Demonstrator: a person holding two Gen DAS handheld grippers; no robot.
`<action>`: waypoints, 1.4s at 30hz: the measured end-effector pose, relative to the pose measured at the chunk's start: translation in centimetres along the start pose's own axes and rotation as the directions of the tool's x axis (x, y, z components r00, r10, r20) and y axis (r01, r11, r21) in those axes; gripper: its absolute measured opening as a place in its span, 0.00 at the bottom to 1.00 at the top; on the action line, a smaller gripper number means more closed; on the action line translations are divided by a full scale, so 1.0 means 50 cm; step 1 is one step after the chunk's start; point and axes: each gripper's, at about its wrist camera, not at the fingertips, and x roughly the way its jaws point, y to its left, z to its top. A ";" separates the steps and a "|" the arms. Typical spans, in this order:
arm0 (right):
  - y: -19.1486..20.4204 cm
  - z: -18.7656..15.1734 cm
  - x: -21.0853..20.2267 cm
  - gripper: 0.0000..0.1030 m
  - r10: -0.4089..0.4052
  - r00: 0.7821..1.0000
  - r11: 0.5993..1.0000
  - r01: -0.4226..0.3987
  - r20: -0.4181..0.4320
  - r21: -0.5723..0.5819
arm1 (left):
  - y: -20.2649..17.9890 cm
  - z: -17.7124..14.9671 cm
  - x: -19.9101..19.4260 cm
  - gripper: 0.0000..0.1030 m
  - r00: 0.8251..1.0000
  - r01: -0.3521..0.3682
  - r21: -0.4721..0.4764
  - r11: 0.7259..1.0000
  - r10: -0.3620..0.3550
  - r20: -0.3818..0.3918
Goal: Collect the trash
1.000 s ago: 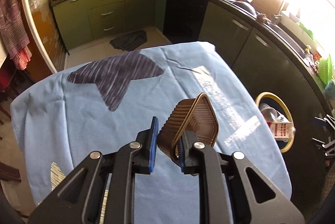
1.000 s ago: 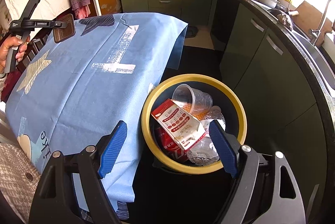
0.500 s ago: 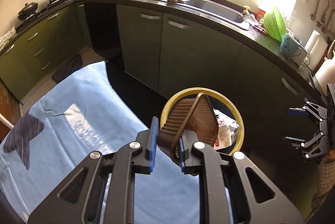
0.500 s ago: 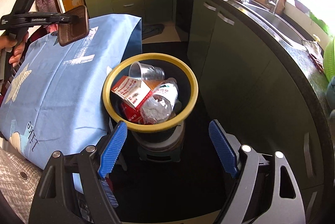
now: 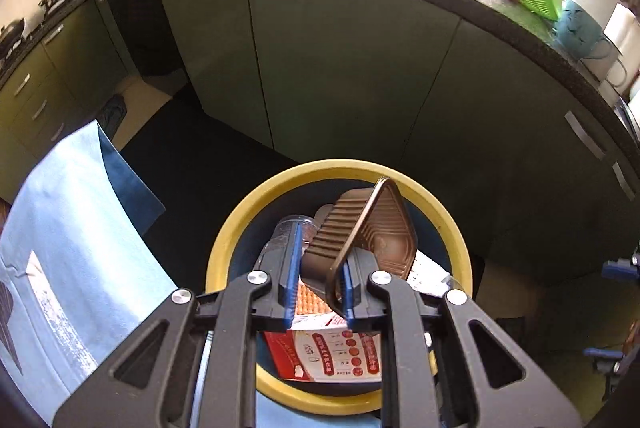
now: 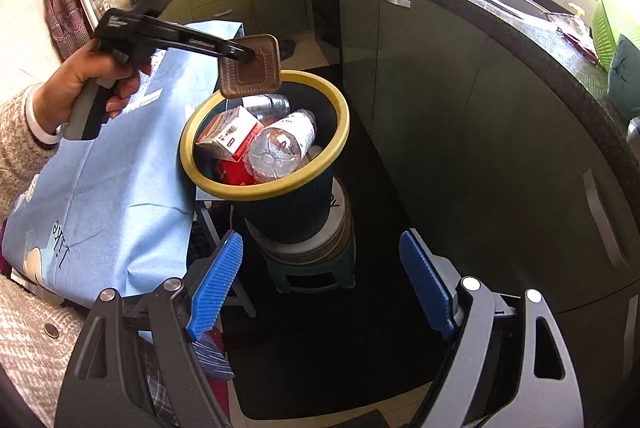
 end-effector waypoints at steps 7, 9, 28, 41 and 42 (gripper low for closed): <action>0.005 -0.005 0.016 0.78 0.019 1.000 1.000 -0.019 -0.012 0.004 | -0.005 -0.005 0.004 0.44 1.000 -0.004 0.004 1.000 0.004 -0.005; 0.011 -0.003 0.018 0.78 0.027 1.000 1.000 -0.027 -0.007 0.002 | -0.001 -0.008 -0.016 0.44 1.000 0.020 -0.003 1.000 -0.020 0.014; 0.236 0.010 -0.026 0.88 0.198 0.973 0.977 -0.188 0.115 -0.098 | 0.114 -0.532 -0.590 0.94 0.795 -0.236 -0.280 0.931 0.351 0.495; 0.356 0.013 -0.096 0.95 0.147 0.958 0.986 -0.124 0.245 -0.108 | 0.198 -0.893 -0.749 0.94 0.690 -0.378 -0.612 0.695 0.652 0.314; 0.360 0.013 -0.106 0.96 0.140 0.956 0.988 -0.116 0.259 -0.106 | 0.202 -0.906 -0.753 0.94 0.696 -0.366 -0.626 0.688 0.649 0.306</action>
